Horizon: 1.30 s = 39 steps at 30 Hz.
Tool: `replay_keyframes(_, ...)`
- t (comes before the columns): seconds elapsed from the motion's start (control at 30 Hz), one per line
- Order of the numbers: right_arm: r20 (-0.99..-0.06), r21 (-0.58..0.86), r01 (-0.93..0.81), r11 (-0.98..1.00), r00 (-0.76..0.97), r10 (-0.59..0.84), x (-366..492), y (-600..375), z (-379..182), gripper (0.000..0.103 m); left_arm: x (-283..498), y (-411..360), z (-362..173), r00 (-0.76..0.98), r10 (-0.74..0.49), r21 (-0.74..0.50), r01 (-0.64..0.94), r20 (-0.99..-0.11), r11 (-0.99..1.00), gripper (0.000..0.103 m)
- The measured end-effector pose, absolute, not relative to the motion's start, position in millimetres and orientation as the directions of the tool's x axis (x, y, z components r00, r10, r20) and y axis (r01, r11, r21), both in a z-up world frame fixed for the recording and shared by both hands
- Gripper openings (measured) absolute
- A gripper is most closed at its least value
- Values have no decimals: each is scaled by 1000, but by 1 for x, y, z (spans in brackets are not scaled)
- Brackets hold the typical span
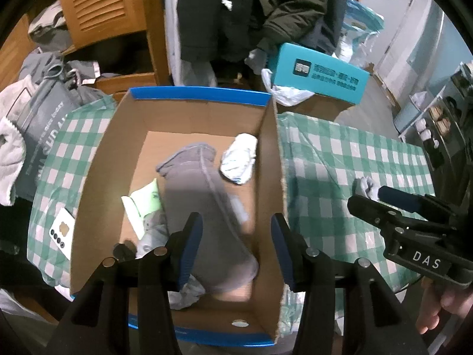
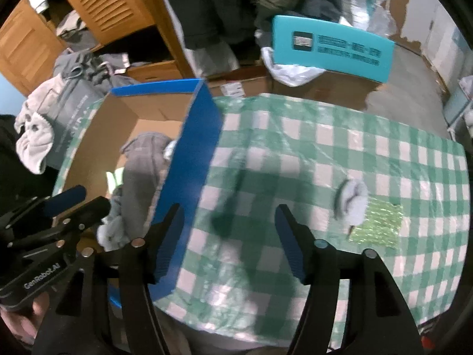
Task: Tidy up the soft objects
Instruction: 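Move both tools back over the grey sock and green scrubber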
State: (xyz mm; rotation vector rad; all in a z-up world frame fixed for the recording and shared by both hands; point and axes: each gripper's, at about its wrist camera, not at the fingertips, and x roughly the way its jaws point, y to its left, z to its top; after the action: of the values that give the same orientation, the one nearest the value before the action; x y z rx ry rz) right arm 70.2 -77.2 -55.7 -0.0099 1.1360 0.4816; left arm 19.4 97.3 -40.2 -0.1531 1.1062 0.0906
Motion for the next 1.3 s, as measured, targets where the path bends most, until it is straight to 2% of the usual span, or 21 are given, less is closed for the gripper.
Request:
replay_keyframes(0.13,-884,172,-343,924,361,298,72,-93,-61,67,22,80,-43,440,2,-58,-122,-898,991,49)
replay_keyframes(0.87,-903,182,-181,967,358,237,82,-199,-86,70,44,-26,-63,384,-30,-4,67,-923,998,54)
replay_keyframes(1.3,-927,182,-55,982,324,190,101,-251,-124,70,69,-63,-86,368,-47,-16,87,-929,996,54)
